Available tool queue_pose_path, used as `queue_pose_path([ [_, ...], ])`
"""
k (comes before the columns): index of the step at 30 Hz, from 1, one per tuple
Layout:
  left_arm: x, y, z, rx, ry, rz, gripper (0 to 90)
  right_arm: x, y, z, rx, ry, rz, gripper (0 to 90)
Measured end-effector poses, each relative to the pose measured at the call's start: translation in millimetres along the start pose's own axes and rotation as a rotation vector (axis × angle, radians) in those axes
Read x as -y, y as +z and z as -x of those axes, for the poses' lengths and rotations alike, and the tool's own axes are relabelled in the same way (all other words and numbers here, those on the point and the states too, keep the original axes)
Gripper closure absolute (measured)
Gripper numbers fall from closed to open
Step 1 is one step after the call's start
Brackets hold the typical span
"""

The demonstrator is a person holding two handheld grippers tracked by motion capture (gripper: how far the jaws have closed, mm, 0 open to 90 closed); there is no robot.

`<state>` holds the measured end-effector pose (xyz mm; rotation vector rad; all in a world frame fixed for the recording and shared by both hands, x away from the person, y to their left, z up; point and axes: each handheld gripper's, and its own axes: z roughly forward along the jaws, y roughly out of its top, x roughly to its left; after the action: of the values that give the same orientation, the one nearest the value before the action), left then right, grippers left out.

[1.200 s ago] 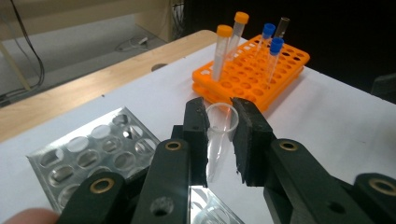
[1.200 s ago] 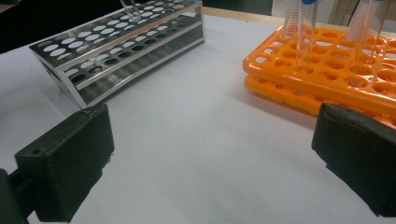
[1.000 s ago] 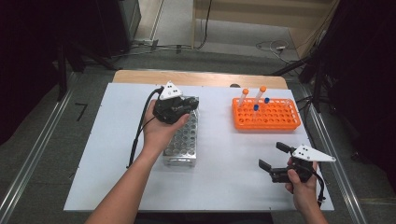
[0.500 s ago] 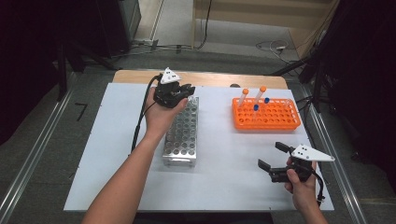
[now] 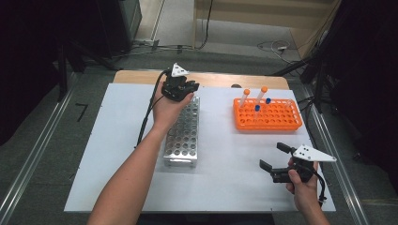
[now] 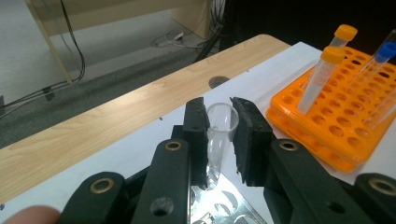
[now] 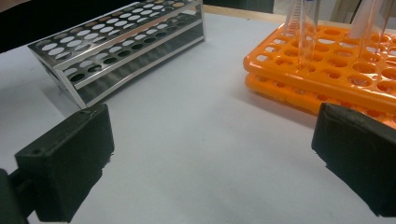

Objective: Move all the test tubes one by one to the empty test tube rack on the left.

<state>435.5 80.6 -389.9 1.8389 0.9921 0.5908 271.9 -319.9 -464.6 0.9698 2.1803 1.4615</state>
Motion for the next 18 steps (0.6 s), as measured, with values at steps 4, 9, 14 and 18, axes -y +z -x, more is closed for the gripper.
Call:
queue_pose_path([
  [4, 0.9, 5.7, 0.1, -0.006, 0.014, -0.044, 76.4, 0.1, -0.2, 0.8, 0.002, 0.002, 0.002, 0.0],
  [9, 4.5, 17.2, -1.3, -0.007, 0.019, -0.097, 76.4, 0.2, 0.5, 1.5, 0.002, 0.003, 0.002, 0.0],
  [14, 8.8, 27.2, -1.5, -0.006, 0.021, -0.136, 76.3, -0.2, 1.1, 0.9, -0.001, 0.003, 0.0, 0.0],
  [18, 12.7, 32.7, -2.5, 0.002, 0.009, -0.162, 76.2, 0.2, 1.7, 2.4, 0.002, 0.003, -0.002, 0.0],
])
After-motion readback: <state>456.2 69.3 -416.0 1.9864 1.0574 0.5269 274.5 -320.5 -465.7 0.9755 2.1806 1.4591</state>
